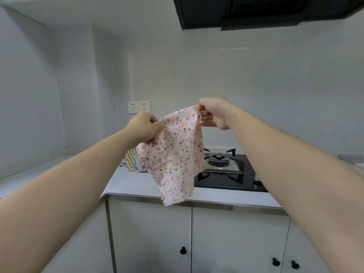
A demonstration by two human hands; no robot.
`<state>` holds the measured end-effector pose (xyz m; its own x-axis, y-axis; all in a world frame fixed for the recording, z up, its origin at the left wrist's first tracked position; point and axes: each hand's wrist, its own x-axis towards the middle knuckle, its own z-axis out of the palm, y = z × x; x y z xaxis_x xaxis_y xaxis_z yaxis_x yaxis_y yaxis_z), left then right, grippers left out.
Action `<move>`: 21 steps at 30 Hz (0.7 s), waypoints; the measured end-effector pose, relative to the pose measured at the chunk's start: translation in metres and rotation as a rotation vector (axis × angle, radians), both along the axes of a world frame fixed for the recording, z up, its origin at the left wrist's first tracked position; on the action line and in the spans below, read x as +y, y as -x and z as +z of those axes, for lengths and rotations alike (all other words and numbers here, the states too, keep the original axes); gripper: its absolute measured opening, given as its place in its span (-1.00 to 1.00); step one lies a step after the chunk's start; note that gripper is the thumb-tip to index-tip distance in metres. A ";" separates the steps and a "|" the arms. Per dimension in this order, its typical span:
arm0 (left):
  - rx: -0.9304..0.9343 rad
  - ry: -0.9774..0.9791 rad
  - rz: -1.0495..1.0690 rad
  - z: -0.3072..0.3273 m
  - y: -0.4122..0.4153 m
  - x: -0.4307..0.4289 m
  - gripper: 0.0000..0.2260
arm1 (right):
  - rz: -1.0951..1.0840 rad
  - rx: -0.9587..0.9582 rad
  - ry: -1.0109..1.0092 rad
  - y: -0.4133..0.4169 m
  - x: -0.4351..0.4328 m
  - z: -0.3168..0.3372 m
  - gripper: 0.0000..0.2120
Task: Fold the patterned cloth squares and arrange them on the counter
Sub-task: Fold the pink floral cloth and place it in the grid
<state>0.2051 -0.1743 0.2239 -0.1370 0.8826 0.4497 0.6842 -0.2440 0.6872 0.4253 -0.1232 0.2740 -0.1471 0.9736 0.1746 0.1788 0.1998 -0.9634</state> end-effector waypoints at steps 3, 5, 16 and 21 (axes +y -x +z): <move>0.000 0.095 -0.044 -0.001 -0.007 -0.002 -0.72 | 0.036 -0.085 0.043 -0.014 0.000 -0.003 -0.87; 0.011 0.131 -0.082 -0.001 -0.007 -0.001 -0.68 | 0.041 -0.115 0.087 -0.024 0.005 -0.006 -0.79; -0.059 0.206 -0.107 -0.021 0.029 0.025 -0.88 | 0.110 0.011 0.215 -0.032 0.047 -0.051 -0.81; -0.147 -0.043 0.087 -0.025 0.041 0.029 -0.75 | 0.088 0.103 0.018 -0.020 0.049 -0.052 -0.77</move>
